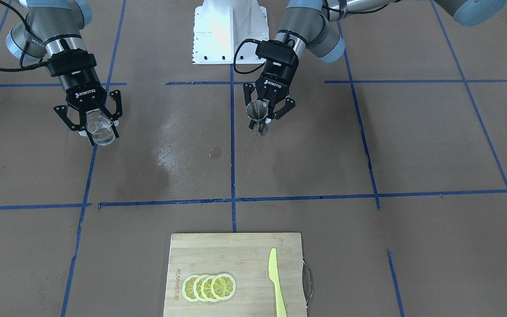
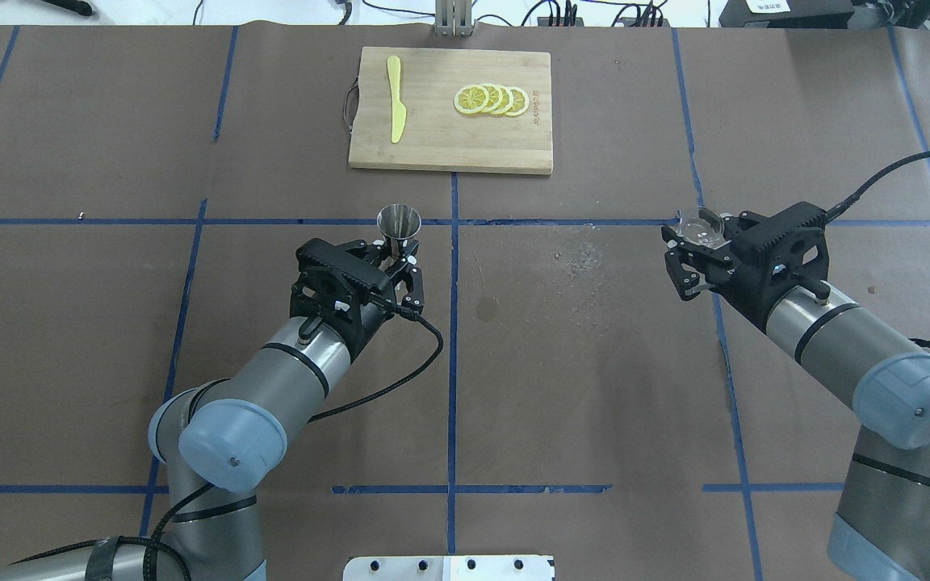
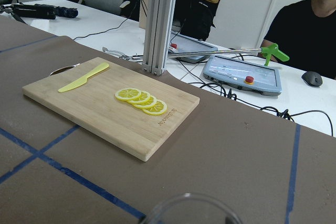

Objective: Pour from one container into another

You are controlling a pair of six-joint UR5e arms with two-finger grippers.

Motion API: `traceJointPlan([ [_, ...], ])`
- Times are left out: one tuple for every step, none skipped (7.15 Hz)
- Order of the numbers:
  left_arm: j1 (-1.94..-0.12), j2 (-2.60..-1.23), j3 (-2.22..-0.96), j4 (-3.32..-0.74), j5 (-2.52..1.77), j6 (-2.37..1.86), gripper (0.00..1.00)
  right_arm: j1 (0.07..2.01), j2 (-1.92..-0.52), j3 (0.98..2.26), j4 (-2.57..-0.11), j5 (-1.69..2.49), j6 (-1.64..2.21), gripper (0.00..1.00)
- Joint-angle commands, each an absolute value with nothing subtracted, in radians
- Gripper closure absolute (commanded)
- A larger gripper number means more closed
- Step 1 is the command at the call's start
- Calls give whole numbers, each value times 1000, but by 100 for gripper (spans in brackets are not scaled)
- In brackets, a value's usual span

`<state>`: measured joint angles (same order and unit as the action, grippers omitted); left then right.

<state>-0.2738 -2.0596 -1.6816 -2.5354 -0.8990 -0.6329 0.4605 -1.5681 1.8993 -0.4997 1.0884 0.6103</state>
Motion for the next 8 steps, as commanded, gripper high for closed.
traceJointPlan([
  [-275, -2088, -1657, -2536, -940, -626, 100, 477, -1507, 1904, -527, 1109, 522, 100],
  [-275, -2103, -1645, -2536, -949, -620, 100, 479, -1449, 1948, -664, 1111, 519, 100],
  [-276, -2115, -1637, -2534, -975, -618, 100, 473, -1425, 2020, -819, 1115, 502, 100],
  [-276, -2126, -1628, -2536, -994, -618, 100, 472, -1372, 2029, -903, 1115, 456, 100],
  [-276, -2155, -1602, -2536, -1012, -611, 100, 471, -1344, 2032, -960, 1115, 428, 100],
  [-276, -2189, -1570, -2536, -1014, -612, 100, 469, -1335, 2040, -988, 1117, 425, 100],
  [-276, -2210, -1550, -2536, -1015, -612, 100, 459, -1325, 2040, -989, 1120, 423, 100],
  [-278, -2230, -1533, -2536, -1026, -612, 100, 451, -1324, 2042, -989, 1120, 378, 100],
])
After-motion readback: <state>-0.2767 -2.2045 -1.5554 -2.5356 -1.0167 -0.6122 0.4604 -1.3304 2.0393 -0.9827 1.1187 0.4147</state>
